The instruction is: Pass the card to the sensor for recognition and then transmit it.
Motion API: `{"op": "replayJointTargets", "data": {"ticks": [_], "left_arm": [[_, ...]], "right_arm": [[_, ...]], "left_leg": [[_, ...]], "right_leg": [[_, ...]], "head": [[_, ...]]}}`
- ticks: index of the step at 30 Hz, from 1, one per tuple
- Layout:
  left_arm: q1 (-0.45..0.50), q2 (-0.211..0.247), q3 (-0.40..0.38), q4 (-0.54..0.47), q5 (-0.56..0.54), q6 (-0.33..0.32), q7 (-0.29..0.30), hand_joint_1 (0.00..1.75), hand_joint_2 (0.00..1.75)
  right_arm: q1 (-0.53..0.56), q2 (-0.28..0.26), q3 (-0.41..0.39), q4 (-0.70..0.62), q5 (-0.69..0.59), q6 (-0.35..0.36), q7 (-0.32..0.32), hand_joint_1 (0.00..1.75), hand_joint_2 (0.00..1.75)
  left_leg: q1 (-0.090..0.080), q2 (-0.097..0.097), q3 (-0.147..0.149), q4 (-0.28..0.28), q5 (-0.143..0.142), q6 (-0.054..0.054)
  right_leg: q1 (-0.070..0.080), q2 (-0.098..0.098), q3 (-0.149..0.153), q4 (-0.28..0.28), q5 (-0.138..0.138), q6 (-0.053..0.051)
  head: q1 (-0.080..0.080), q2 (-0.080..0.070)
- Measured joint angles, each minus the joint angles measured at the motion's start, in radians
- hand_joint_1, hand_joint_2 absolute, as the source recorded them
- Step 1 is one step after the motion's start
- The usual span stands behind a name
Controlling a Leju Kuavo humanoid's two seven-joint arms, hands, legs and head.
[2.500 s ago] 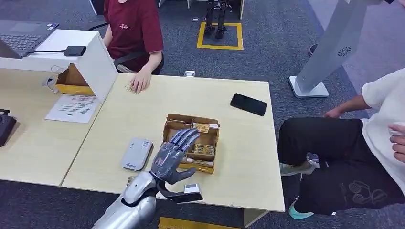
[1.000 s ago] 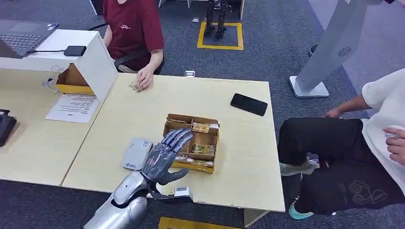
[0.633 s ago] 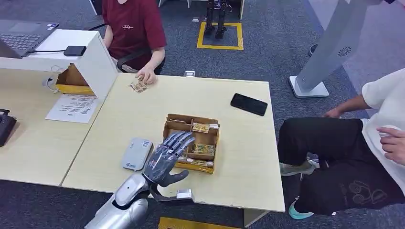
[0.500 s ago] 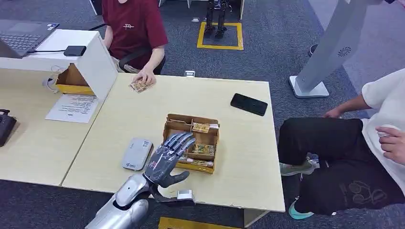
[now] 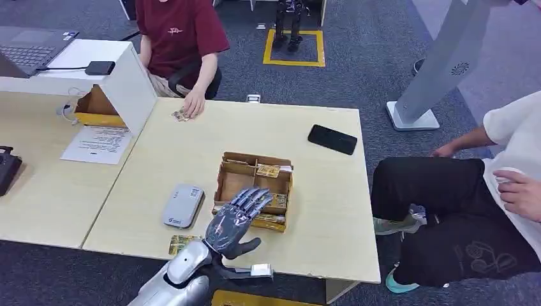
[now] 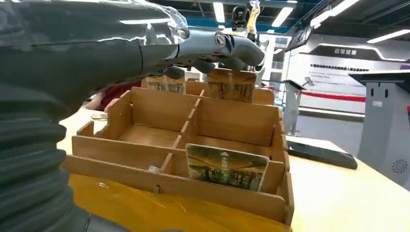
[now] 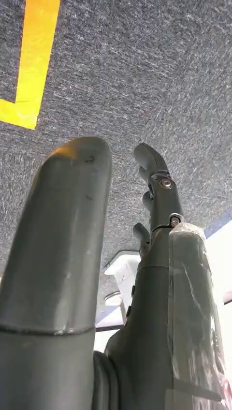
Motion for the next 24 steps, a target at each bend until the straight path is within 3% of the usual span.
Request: {"op": "replayJointTargets", "data": {"ticks": [24], "left_arm": [[-0.037,-0.035,-0.008,0.101,0.013,0.027,0.021,0.0,1.75]], "right_arm": [[-0.001,0.0,0.0,0.0,0.005,0.0,-0.008,0.0,0.0]], "left_leg": [[0.0,0.0,0.0,0.0,0.0,0.0]], "right_leg": [[0.0,0.0,0.0,0.0,0.0,0.0]], "head": [[0.0,0.0]]}}
